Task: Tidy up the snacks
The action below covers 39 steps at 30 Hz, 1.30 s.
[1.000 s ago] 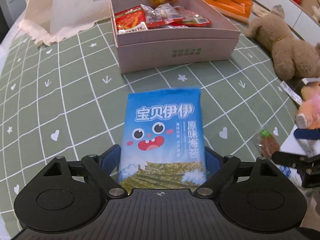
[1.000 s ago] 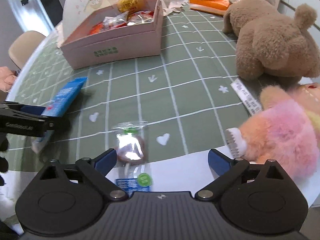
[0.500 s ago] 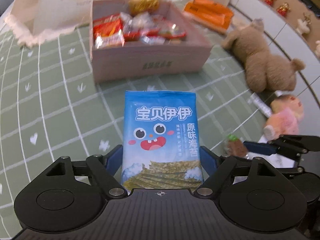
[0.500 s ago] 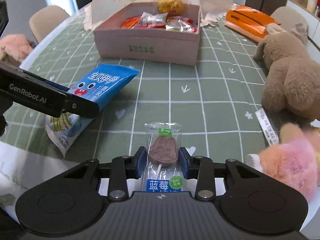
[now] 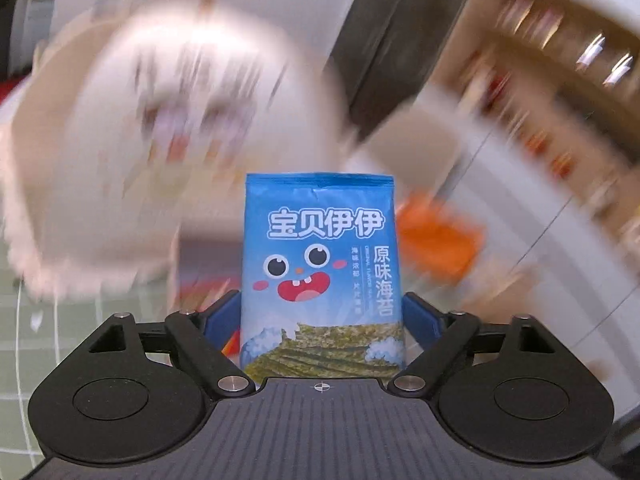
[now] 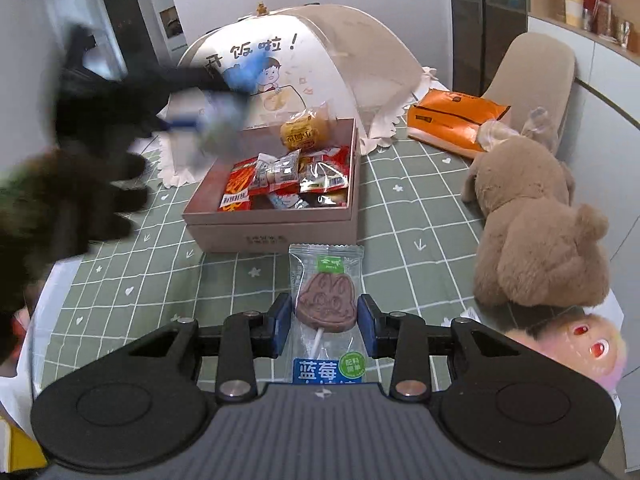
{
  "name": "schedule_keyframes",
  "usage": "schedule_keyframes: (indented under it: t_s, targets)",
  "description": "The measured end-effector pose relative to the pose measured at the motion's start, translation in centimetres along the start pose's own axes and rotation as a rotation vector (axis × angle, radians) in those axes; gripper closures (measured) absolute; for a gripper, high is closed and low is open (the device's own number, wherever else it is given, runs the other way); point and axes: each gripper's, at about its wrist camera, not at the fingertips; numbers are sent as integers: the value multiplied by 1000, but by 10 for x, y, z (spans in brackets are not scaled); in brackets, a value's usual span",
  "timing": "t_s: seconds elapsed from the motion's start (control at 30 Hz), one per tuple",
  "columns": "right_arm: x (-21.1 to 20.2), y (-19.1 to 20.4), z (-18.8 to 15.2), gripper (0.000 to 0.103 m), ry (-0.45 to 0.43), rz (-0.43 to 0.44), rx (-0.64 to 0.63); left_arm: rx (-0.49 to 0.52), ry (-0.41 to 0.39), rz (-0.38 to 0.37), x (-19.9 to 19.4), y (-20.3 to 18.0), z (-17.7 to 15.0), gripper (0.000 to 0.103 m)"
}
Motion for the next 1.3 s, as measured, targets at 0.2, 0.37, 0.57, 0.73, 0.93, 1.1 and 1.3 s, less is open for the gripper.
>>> schedule_keyframes:
  t_s: [0.2,0.37,0.57,0.73,0.93,1.1,1.3]
  targets:
    - [2,1,7,68,-28,-61,-26,-127,-141,-55,-15,25,-16,21]
    - [7,12,44,68,-134,-52,-24,-165,-244,-17,-71,45,-13,21]
    - [59,67,123,54,-296,4,-129,-121,-154,-53,-89,35,-52,21]
    - [101,80,128,35,-234,-48,-202,-53,-81,-20,-92,15,-99,21]
    - [93,44,56,24,-121,-33,-100,-54,11,50,-83,-7,-161,21]
    - [104,23,-11,24,-17,-87,-68,-4,27,160,-76,-28,-186,21]
    - [115,18,-56,18,-4,-132,-73,94,-2,257,-69,-42,-194,21]
Point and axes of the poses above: each gripper's, at about its wrist camera, not at the fingertips, and x roughly the way its jaws point, y to its left, z to its top, and after that the axes turned 12 degrees about x, right-handed
